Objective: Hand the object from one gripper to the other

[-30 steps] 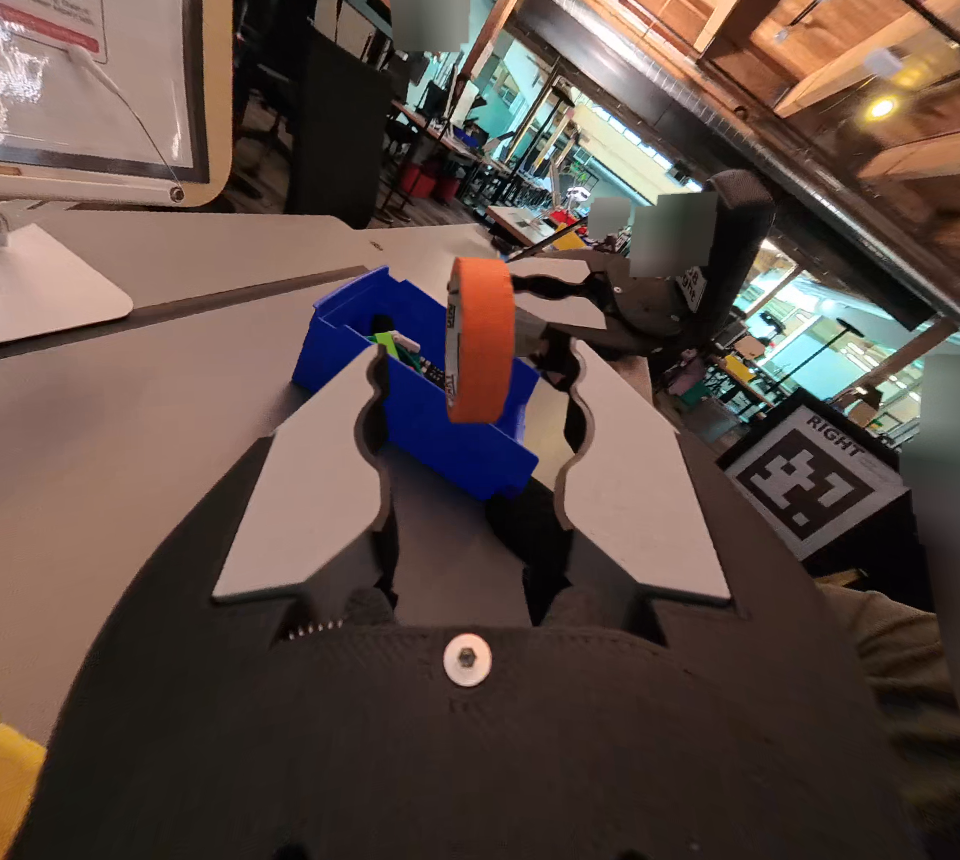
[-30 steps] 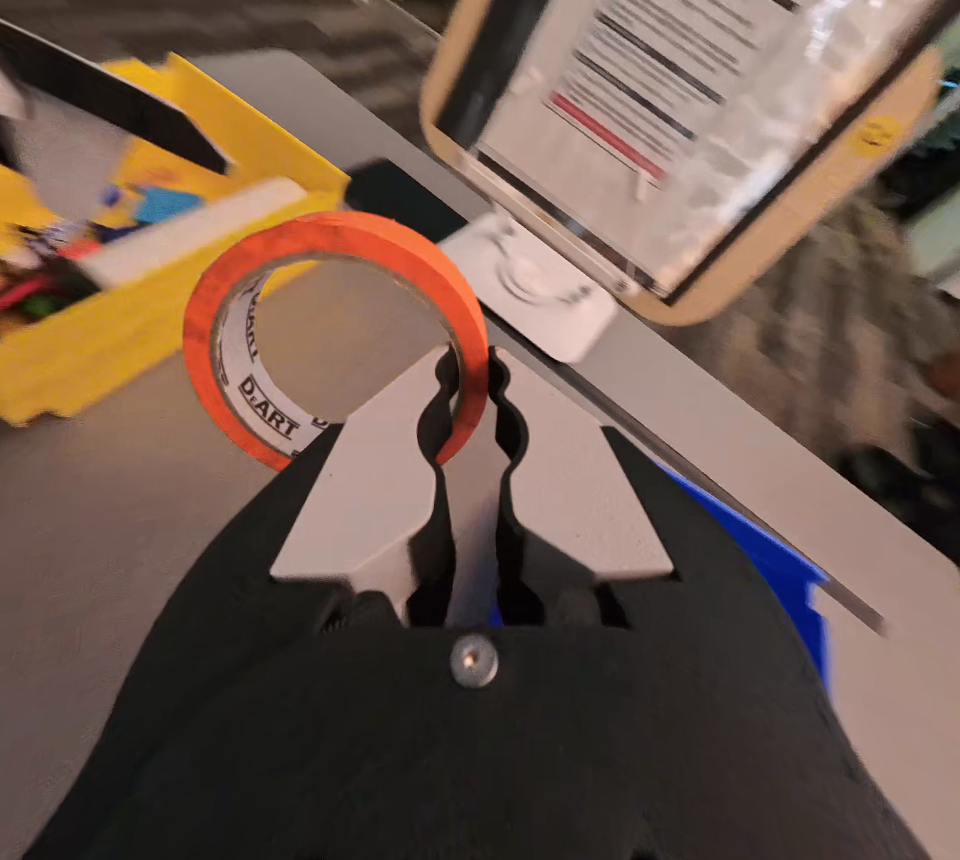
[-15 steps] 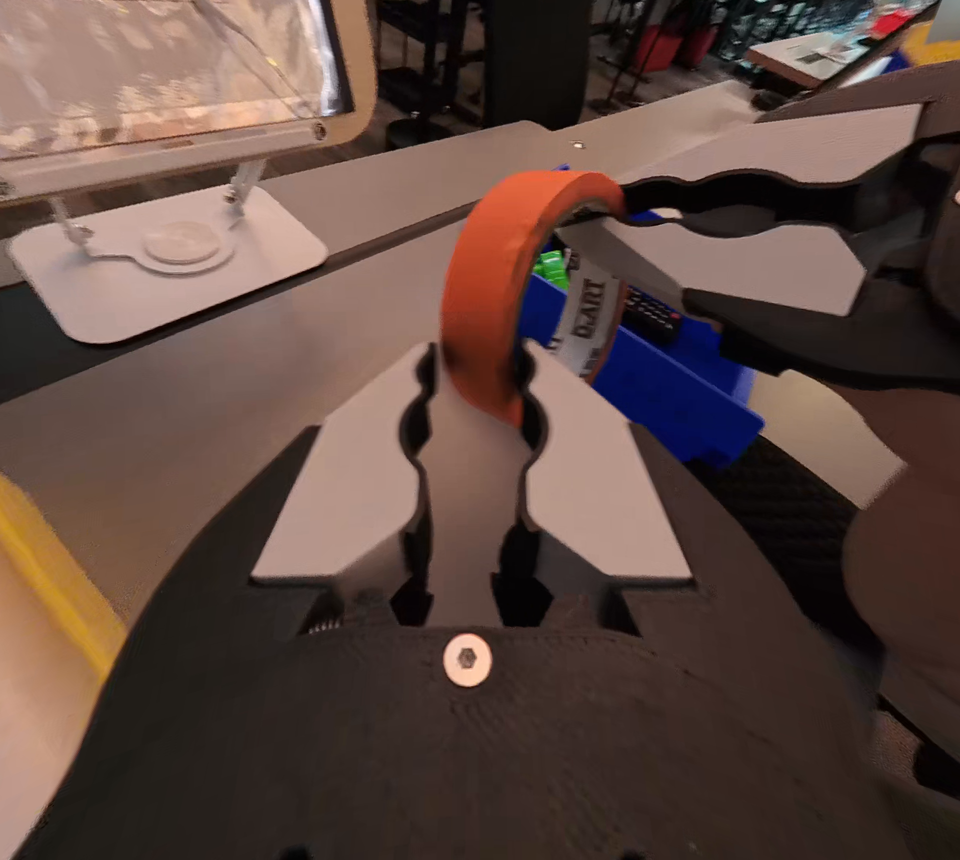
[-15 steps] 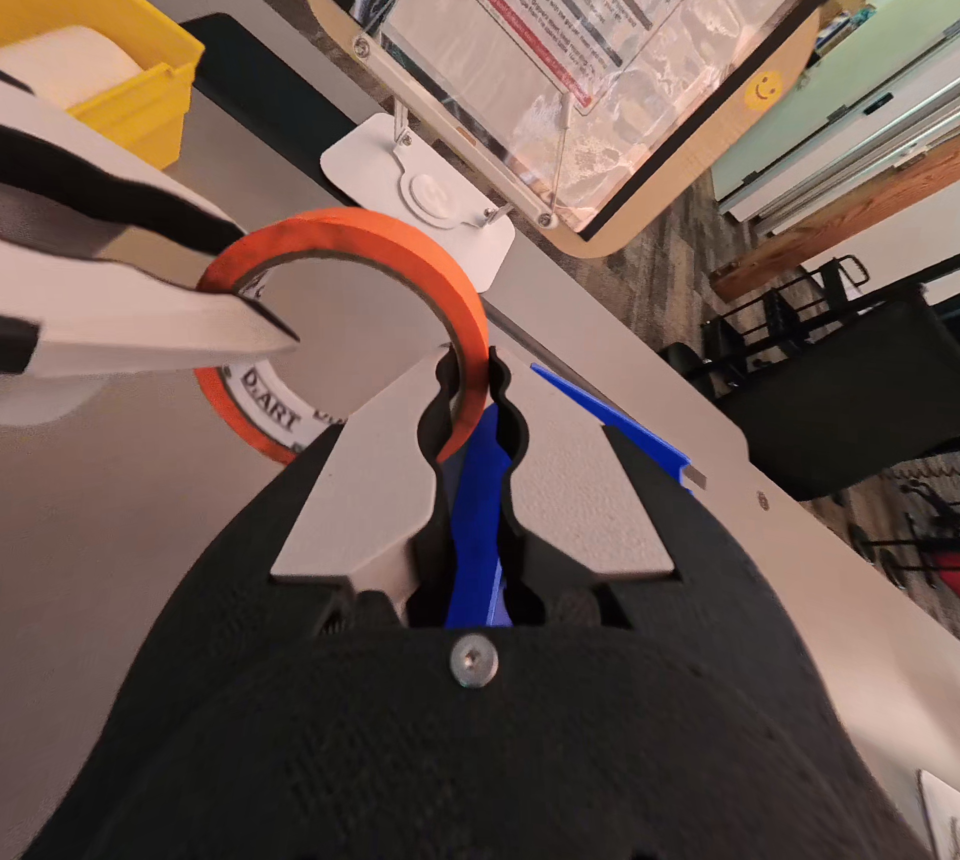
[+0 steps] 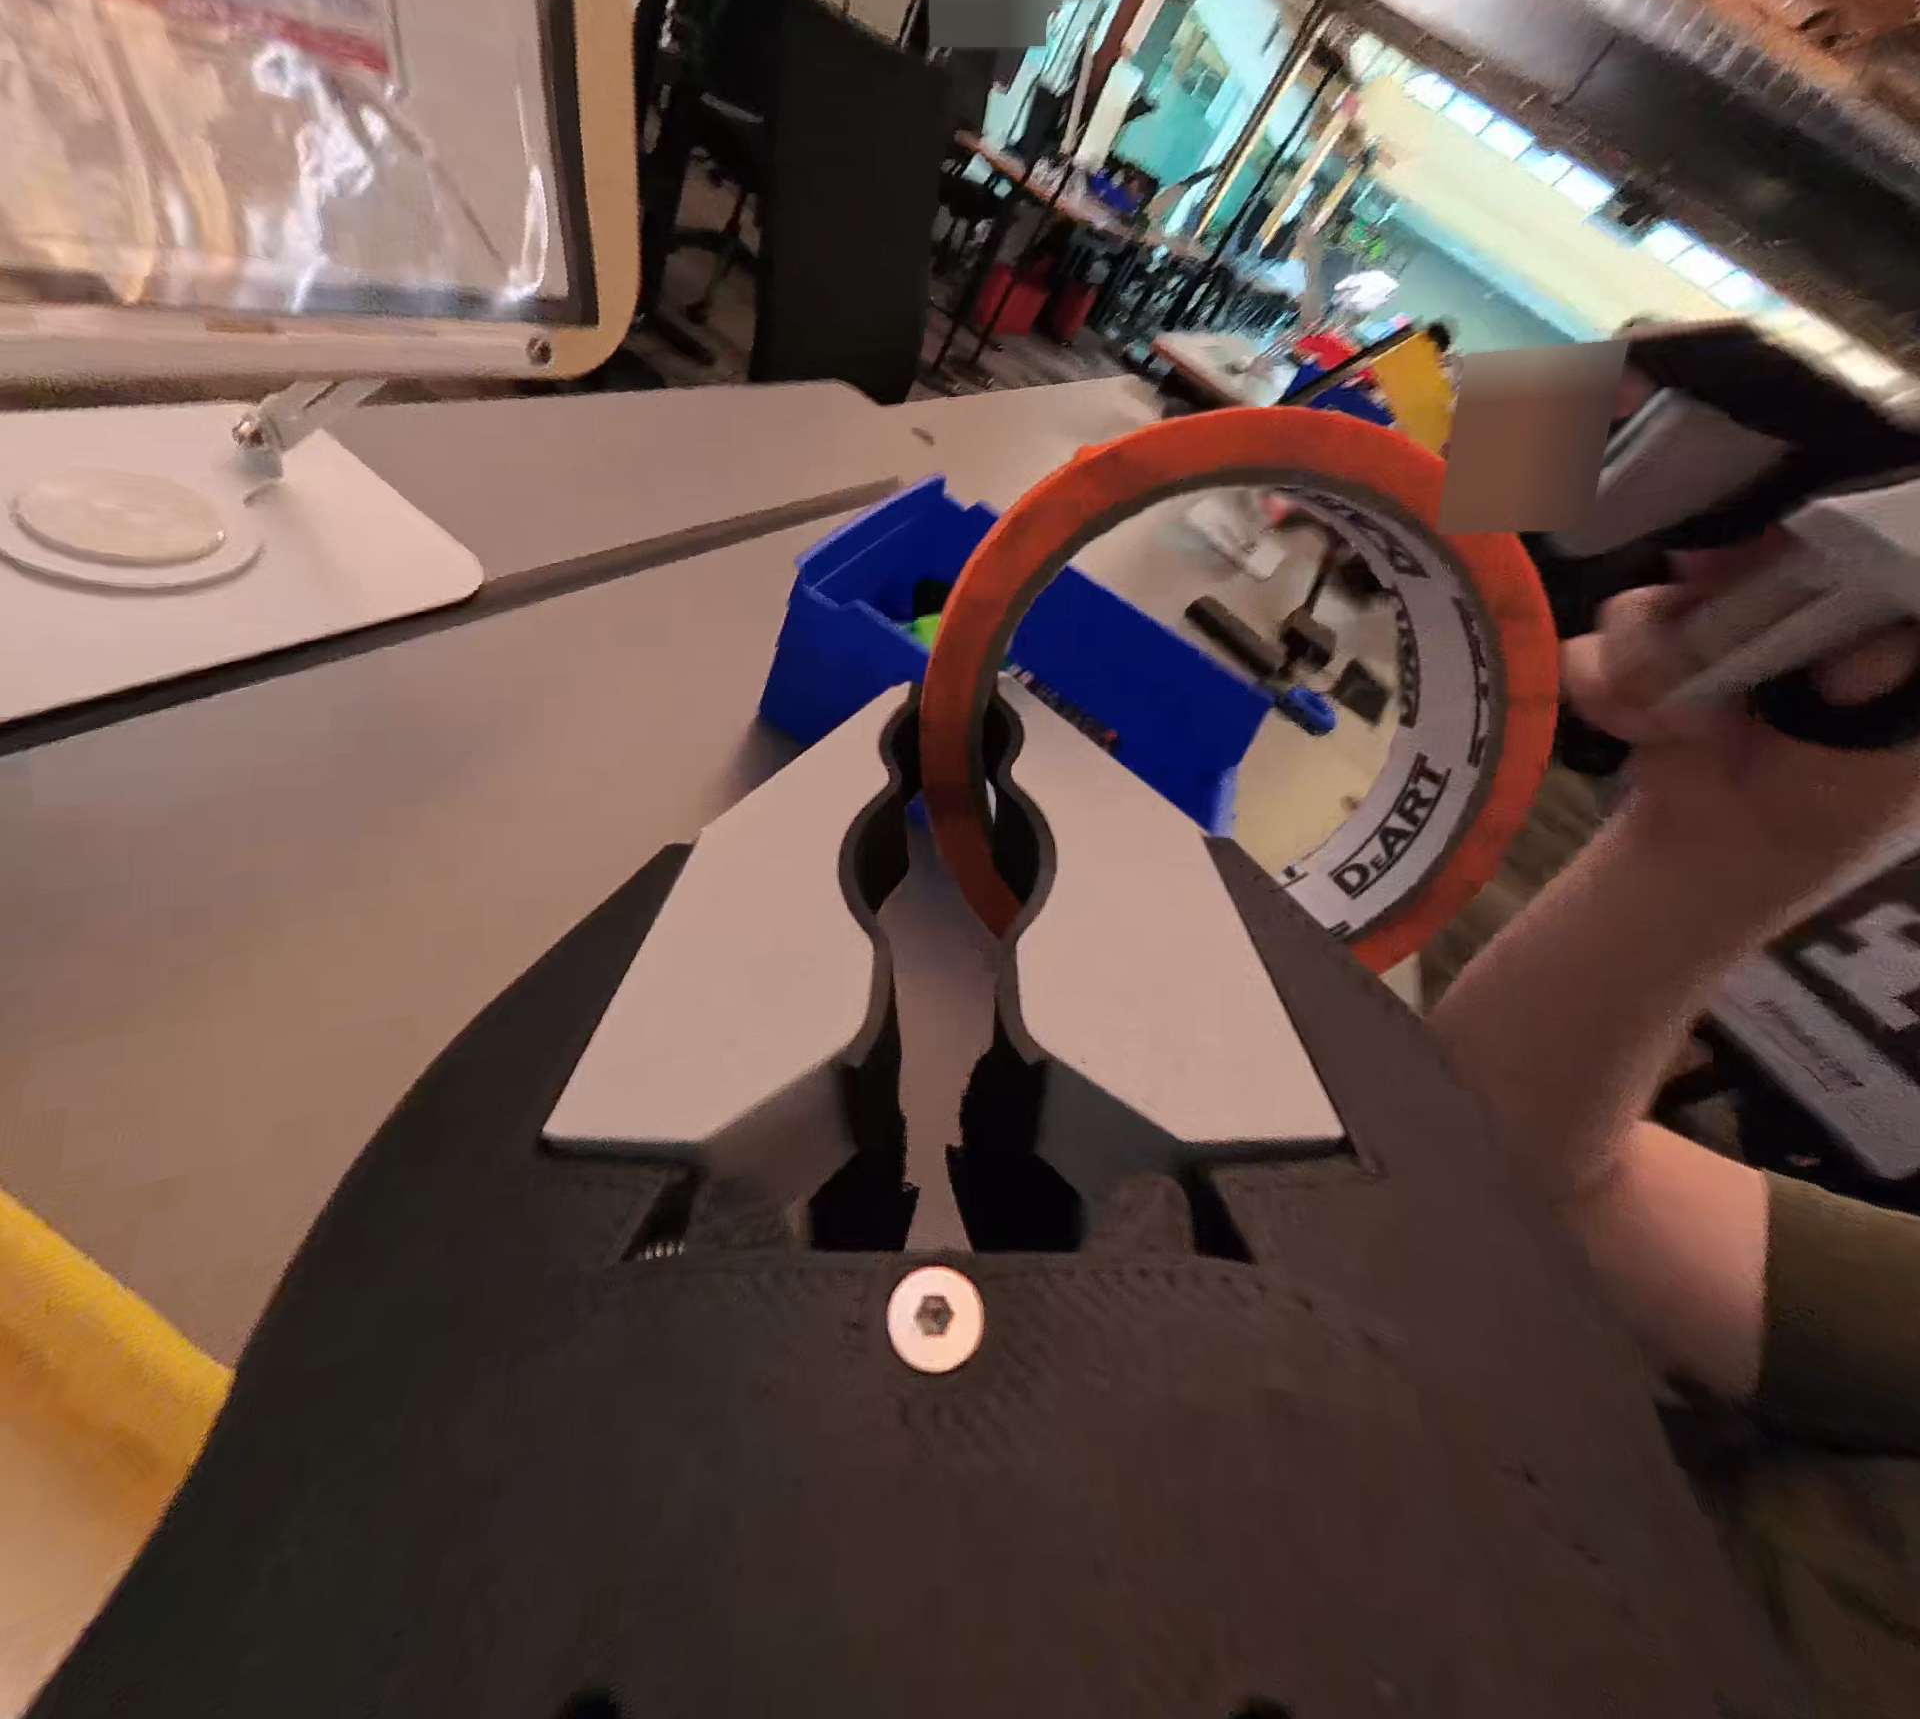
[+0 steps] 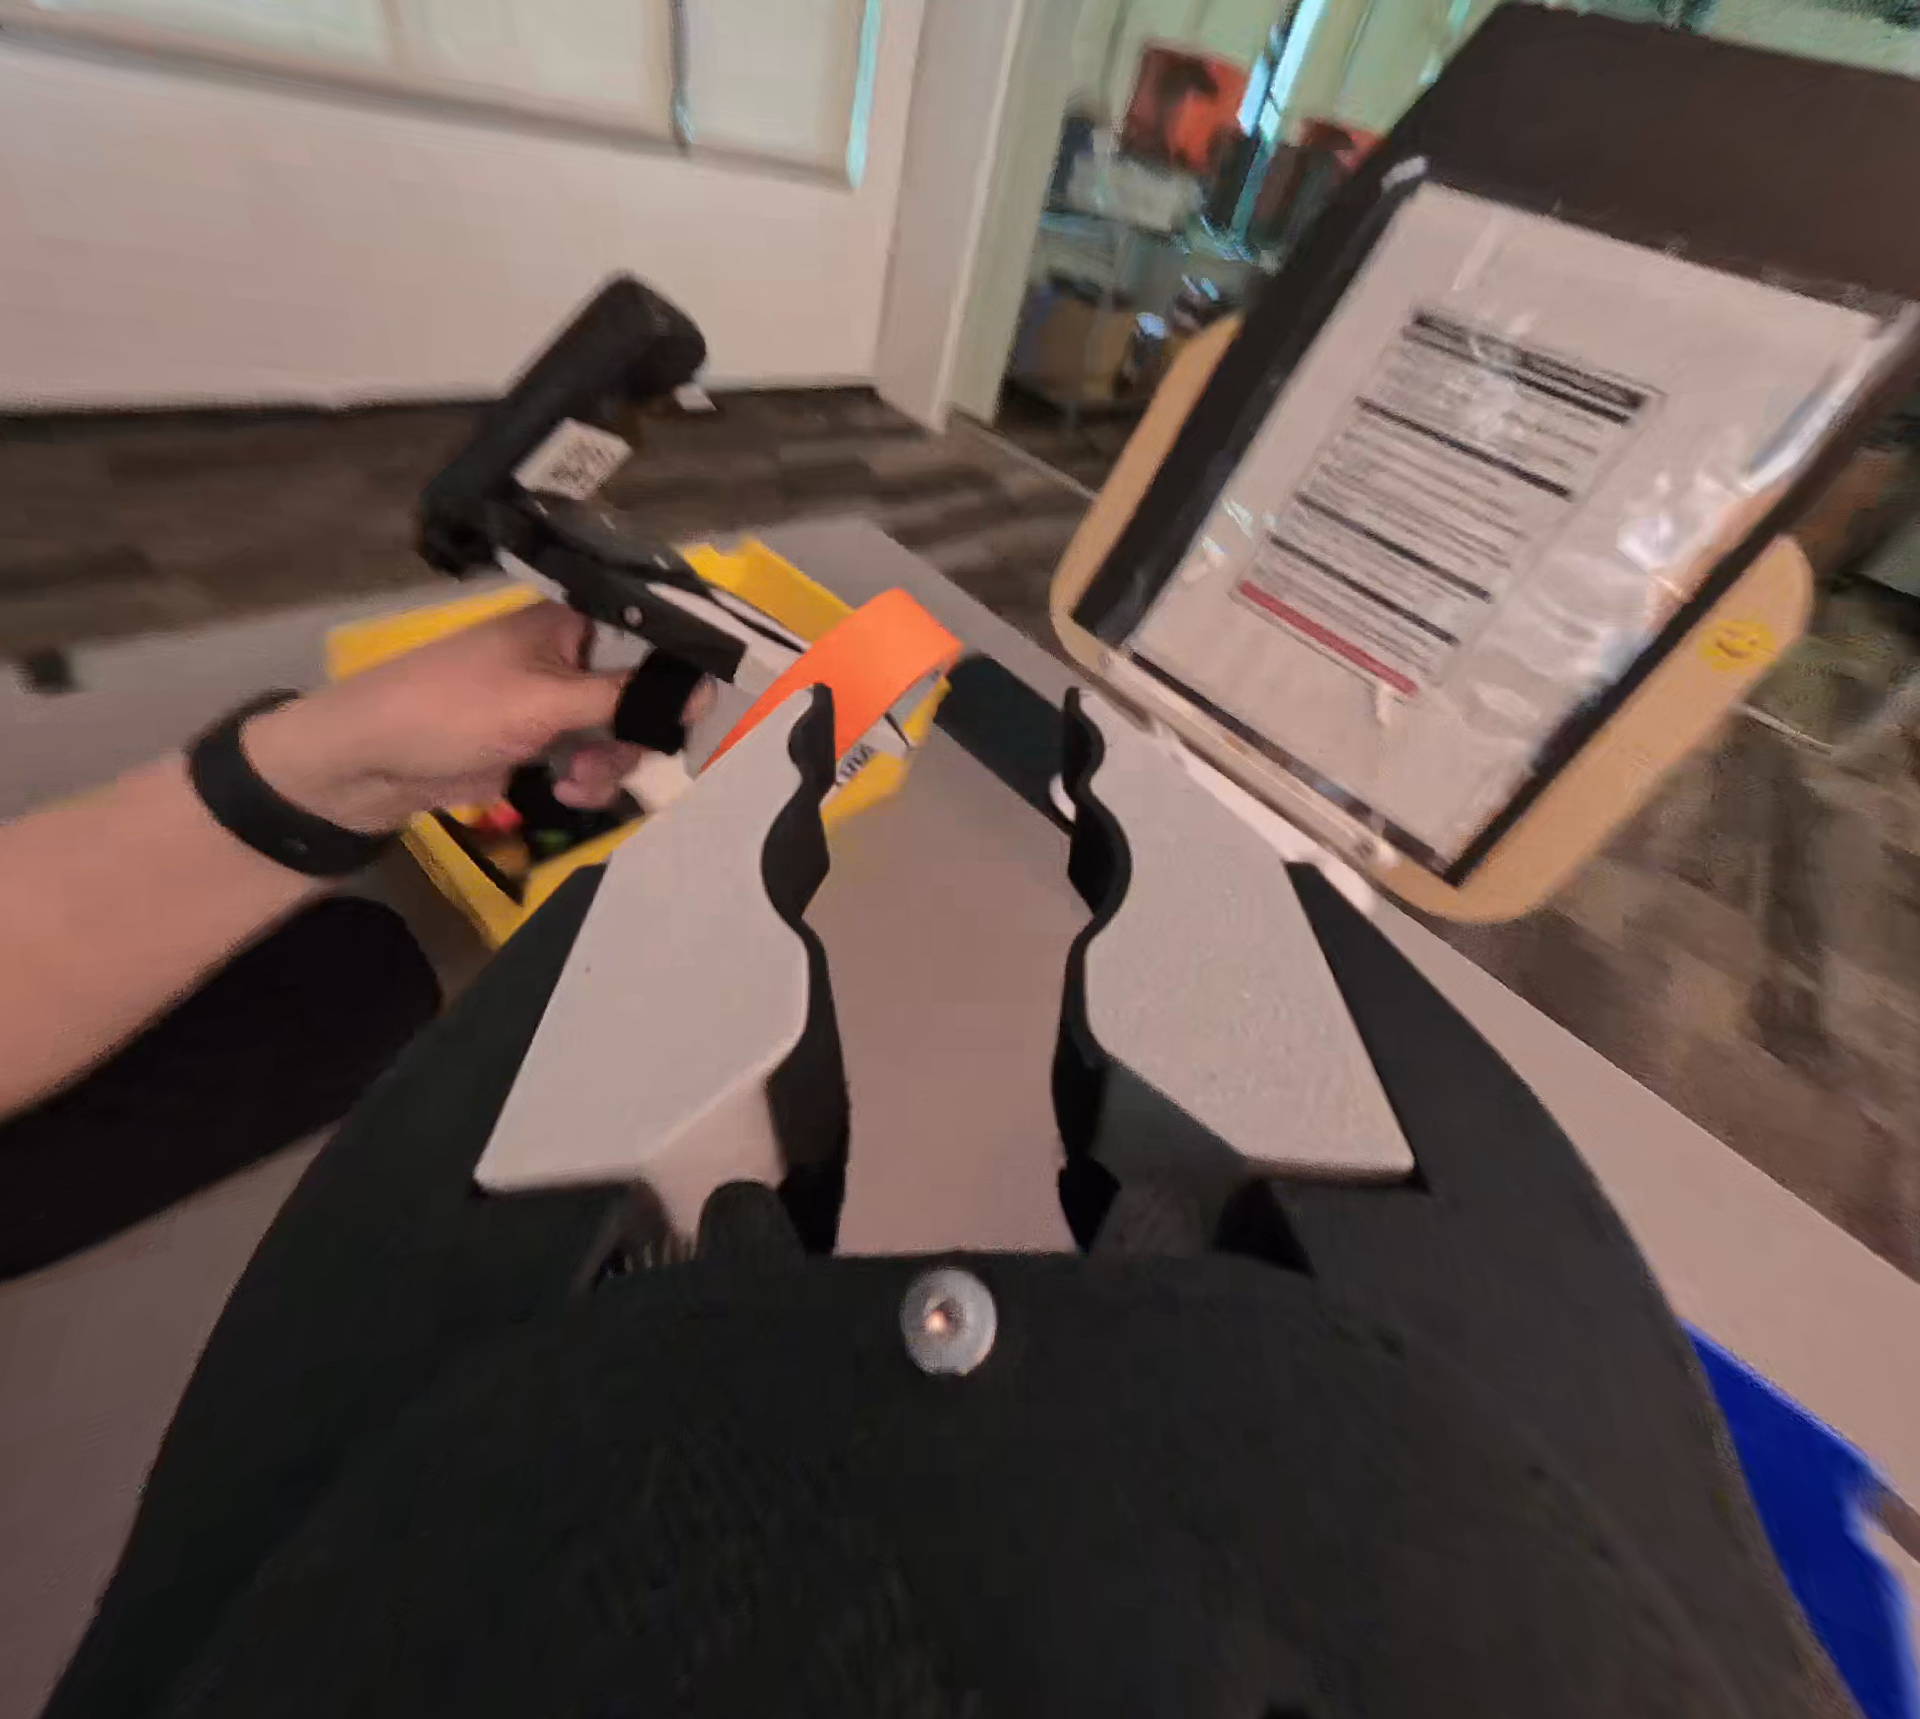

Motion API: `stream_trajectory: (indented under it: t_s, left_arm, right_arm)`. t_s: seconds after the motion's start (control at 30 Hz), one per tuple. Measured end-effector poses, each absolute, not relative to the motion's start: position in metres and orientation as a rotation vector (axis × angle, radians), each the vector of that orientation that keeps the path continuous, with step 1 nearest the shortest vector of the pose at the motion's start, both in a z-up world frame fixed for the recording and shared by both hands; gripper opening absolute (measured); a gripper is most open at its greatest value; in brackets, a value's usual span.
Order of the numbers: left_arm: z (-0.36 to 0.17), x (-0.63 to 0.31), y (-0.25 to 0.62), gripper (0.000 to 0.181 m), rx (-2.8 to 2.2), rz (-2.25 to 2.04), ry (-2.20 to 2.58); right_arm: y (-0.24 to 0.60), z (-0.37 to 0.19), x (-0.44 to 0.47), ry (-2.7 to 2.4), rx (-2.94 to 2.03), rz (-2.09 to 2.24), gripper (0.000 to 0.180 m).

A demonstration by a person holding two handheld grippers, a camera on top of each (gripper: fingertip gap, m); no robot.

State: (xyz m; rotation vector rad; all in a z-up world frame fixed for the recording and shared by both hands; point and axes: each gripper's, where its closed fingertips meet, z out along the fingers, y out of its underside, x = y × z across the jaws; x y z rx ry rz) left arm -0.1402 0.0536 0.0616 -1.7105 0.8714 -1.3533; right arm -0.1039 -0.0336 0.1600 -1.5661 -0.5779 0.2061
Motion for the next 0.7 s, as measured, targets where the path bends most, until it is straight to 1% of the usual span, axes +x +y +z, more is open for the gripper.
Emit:
stream_trajectory:
  t_s: [0.07,0.13,0.2,0.23,0.27,0.33,0.47,0.5,0.53,0.57,0.6,0.7]
  left_arm:
    - [0.084,-0.145,0.044,0.008,-1.617,-1.525,0.839]
    - [0.112,-0.151,0.024,0.008,-1.488,-1.815,0.807]
    - [0.139,-0.161,0.009,0.007,-1.345,-2.136,0.727]
    - [0.149,-0.167,0.004,0.007,-1.279,-2.282,0.678]
    - [0.155,-0.17,0.001,0.007,-1.237,-2.391,0.629]
    - [0.154,-0.166,-0.005,0.007,-1.245,-2.491,0.609]
    - [0.135,-0.141,-0.028,0.008,-1.39,-2.472,0.735]
    - [0.131,-0.136,-0.033,0.009,-1.417,-2.463,0.77]
    - [0.127,-0.131,-0.038,0.01,-1.443,-2.452,0.801]
    - [0.125,-0.128,-0.041,0.012,-1.459,-2.435,0.821]
    - [0.124,-0.127,-0.041,0.013,-1.46,-2.419,0.827]
    - [0.124,-0.129,-0.024,0.059,-1.493,-2.333,0.773]
  right_arm:
    - [-0.041,0.174,-0.11,-0.591,-1.459,0.44,0.042]
    - [-0.055,0.182,-0.128,-0.673,-1.346,0.7,0.042]
    - [-0.067,0.18,-0.146,-0.772,-1.286,0.914,0.043]
    - [-0.07,0.176,-0.154,-0.819,-1.272,0.978,0.046]
    - [-0.071,0.172,-0.163,-0.862,-1.251,0.985,0.05]
    - [-0.068,0.165,-0.177,-0.933,-1.173,0.86,0.051]
    - [-0.066,0.145,-0.202,-1.089,-1.081,0.535,0.05]
    - [-0.064,0.139,-0.205,-1.113,-1.094,0.478,0.046]
    - [-0.062,0.135,-0.206,-1.131,-1.12,0.431,0.032]
    - [-0.067,0.128,-0.209,-1.194,-1.127,0.436,0.011]
    - [-0.068,0.129,-0.208,-1.19,-1.144,0.442,0.009]
    - [-0.054,0.138,-0.193,-1.031,-1.307,0.578,0.009]
